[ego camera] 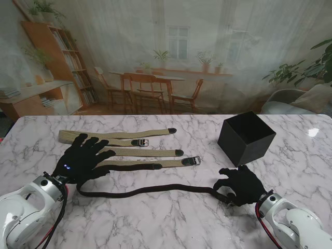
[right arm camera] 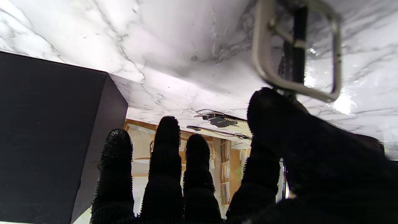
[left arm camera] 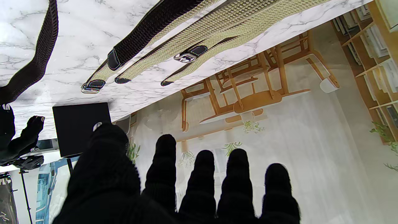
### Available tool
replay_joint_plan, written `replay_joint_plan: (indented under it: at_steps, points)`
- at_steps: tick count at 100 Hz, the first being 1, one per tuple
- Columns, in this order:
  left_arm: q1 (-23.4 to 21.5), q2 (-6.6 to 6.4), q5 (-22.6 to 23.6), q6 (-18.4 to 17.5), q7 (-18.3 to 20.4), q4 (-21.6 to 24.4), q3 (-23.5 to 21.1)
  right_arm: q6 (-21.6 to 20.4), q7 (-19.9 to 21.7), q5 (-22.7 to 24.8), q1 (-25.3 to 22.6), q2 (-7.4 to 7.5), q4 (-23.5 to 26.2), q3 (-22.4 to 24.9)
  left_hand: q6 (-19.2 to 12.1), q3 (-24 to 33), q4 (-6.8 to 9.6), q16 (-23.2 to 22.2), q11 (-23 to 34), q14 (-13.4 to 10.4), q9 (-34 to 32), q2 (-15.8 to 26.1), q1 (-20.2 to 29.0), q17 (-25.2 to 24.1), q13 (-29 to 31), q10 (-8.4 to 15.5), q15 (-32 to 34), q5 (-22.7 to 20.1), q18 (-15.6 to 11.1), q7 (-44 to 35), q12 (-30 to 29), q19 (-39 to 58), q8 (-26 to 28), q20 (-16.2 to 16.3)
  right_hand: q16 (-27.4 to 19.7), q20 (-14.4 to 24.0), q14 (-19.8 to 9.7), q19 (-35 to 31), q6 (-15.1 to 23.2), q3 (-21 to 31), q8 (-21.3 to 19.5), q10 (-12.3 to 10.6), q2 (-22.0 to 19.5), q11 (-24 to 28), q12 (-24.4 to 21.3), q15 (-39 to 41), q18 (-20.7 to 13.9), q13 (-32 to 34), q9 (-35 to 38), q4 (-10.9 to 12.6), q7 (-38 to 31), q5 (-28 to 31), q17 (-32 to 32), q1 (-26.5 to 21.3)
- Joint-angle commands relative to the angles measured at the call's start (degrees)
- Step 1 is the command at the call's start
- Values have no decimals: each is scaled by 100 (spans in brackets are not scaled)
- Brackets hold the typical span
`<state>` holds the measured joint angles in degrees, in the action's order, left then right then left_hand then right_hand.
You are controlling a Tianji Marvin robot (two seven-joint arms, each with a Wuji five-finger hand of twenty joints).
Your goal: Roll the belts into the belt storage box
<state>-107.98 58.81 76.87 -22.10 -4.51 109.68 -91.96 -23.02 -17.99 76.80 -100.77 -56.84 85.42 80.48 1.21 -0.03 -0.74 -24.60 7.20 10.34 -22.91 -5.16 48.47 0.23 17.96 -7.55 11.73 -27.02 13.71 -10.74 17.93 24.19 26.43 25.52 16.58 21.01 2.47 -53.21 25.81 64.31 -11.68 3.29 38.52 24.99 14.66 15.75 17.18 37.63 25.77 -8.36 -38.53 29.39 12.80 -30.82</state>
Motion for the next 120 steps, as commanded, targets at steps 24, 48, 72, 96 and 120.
replay_joint_plan:
  at_steps: [24, 48, 72, 96, 120]
  points:
    - [-24, 13, 1, 43, 97, 0, 26, -56, 372, -67, 76, -4, -68, -149, 126, -130, -9, 67, -122, 89, -83, 221, -15, -58, 58, -141, -181, -204, 235, 0, -8, -184, 65, 70, -115, -105, 5, 205, 121, 555, 43, -1, -293, -185, -65, -385, -85, -305, -656, 197, 607, -625, -115, -998]
    - [-24, 13, 7, 51, 87, -6, 31, -37, 427, -130, 140, -2, -173, -249, 131, -129, -8, 65, -119, 92, -85, 226, -10, -58, 56, -136, -182, -220, 234, -8, -7, -198, 71, 76, -157, -101, 63, 261, 311, 277, -222, 114, 4, -150, -79, -388, -60, -381, -733, 126, 80, 83, -165, -310]
    - [-33, 14, 8, 67, 93, -5, 32, 65, 179, -164, 215, -11, -317, -373, 137, -130, -9, 65, -118, 87, -85, 231, -18, -60, 57, -136, -183, -243, 240, -20, -7, -214, 78, 80, -156, -67, 117, 263, 447, -779, -1056, 261, 155, 206, 72, -367, 1, -324, -399, -649, -1219, 369, -131, 202]
    - [-36, 12, 22, 66, 72, -21, 22, 226, -86, -61, 189, -9, -337, -378, 141, -125, -8, 65, -118, 85, -89, 270, -20, -67, 57, -134, -184, -258, 251, -25, -6, -232, 82, 83, -122, -65, 98, 189, 150, 15, -1087, 253, -286, 207, 60, -297, 1, -250, -523, 61, -499, -282, -109, 344]
    - [-45, 12, 32, 68, 46, -32, 12, 300, -589, 227, 69, 19, -258, -204, 146, -130, -11, 63, -120, 87, -89, 313, -25, -65, 66, -140, -183, -266, 250, -28, -6, -239, 85, 90, -81, -71, 6, -32, -68, 129, 76, 56, -376, 272, 101, -190, -97, -116, -455, 106, 494, -2240, 15, 13]
